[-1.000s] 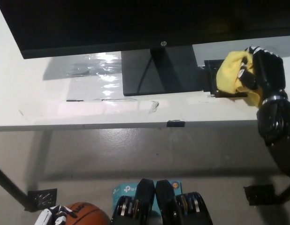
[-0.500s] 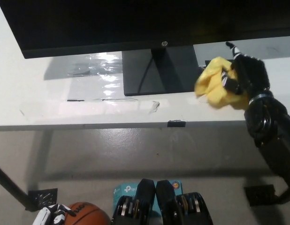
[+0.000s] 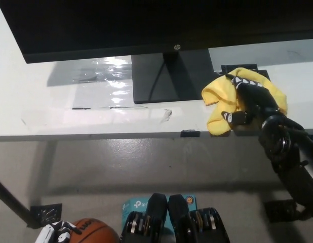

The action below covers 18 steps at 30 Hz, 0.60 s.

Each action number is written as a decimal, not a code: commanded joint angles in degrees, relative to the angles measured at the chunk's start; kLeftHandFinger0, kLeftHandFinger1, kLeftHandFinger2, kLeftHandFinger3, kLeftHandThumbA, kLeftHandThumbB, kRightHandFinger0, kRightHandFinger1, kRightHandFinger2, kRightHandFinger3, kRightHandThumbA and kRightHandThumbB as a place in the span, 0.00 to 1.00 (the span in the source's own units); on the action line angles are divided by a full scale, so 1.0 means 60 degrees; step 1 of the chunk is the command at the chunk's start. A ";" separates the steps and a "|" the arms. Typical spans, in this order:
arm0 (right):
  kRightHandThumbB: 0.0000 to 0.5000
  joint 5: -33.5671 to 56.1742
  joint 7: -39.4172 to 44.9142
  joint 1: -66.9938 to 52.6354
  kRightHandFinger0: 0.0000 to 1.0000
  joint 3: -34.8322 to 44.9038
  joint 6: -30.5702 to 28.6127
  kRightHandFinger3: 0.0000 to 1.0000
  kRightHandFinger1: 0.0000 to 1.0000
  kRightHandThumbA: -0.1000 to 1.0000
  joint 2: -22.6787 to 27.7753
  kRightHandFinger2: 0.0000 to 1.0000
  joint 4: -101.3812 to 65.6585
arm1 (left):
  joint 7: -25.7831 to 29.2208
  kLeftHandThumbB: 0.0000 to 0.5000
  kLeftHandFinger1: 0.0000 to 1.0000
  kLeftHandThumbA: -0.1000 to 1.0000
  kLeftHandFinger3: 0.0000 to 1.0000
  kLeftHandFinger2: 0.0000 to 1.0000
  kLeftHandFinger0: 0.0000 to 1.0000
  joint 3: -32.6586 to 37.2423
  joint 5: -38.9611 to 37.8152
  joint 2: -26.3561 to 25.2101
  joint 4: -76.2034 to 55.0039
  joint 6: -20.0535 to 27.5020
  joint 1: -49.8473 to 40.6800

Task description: The robot uses its right hand to pick up the cloth kept in the middle of the desk and use it to wipe the monitor in the middle of the desk by swiping its screen twice

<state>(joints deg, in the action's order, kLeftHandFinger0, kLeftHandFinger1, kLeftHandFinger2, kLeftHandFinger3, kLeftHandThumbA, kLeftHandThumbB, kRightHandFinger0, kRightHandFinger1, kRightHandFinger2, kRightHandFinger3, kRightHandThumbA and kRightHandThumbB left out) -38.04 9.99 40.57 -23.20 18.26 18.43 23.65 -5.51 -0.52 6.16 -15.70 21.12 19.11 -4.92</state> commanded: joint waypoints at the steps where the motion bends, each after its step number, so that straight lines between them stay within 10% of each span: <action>1: 1.00 -0.0740 0.3123 0.0499 1.00 0.0457 0.1444 1.00 1.00 0.79 0.0800 1.00 -0.1756 | 0.0086 1.00 0.00 0.77 0.03 0.00 0.00 -0.0165 -0.0222 -0.0113 -0.0185 0.0528 0.0004; 11: 1.00 -0.0890 0.3943 0.0220 1.00 0.1570 0.1444 1.00 1.00 0.73 0.1356 1.00 -0.3651 | 0.0075 1.00 0.00 0.77 0.05 0.00 0.00 -0.0191 -0.0098 -0.0200 -0.0301 0.0467 -0.0050; 18: 0.60 -0.0925 0.4021 -0.0981 1.00 0.3400 0.1444 1.00 1.00 0.50 0.1183 1.00 -0.6630 | 0.0000 1.00 0.00 0.76 0.05 0.00 0.00 -0.0197 -0.0147 -0.0240 -0.0401 0.0370 -0.0038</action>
<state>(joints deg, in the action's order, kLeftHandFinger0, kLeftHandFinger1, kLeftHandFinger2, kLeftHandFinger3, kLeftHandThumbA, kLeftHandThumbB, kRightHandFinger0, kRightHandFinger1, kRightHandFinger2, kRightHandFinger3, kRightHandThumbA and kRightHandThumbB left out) -41.32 28.97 36.74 -9.25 24.64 24.85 -5.47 -5.51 -1.04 6.06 -15.73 20.63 19.19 -5.01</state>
